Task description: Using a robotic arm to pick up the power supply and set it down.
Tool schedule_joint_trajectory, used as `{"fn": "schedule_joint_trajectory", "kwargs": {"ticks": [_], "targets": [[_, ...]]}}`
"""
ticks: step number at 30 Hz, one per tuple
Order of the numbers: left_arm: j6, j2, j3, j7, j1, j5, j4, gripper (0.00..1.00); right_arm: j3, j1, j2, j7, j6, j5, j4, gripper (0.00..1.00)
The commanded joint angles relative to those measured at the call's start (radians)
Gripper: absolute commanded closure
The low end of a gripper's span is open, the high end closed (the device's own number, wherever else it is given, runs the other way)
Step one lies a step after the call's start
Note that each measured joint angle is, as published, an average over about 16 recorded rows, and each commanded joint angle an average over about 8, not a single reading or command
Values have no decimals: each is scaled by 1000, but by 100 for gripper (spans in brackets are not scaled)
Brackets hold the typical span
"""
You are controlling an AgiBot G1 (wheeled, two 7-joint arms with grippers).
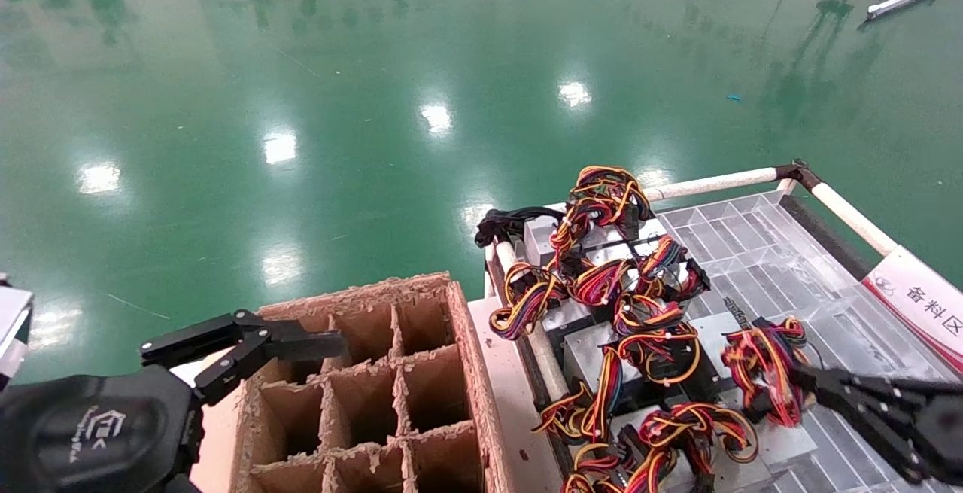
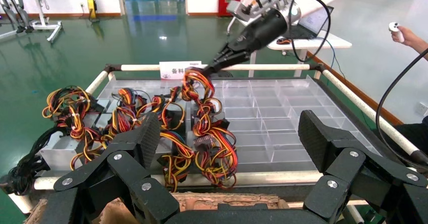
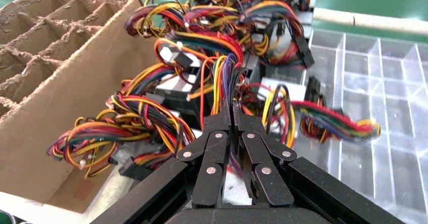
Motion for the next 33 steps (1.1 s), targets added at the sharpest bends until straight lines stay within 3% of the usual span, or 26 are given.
{"fn": "schedule_joint_trajectory", "kwargs": {"ticks": [1,5,6,7,22,33], "targets": [[0,0,0,0,0,0,0,0,-15,-19,9,-21,-2,29,0,62],[0,0,0,0,0,0,0,0,-31,-39,6,-47,3,73,-1,12],[0,0,0,0,0,0,0,0,-33,-41,5,-49,3,78,-1,3],[0,0,0,0,0,0,0,0,-34,-43,4,-51,3,82,-1,0],[0,0,0,0,0,0,1,0,-14,-18,-6,-32,-14,52,-13,0],[0,0,0,1,0,-1,1,0,67,36,-15,77,-77,-35,2,0]]}}
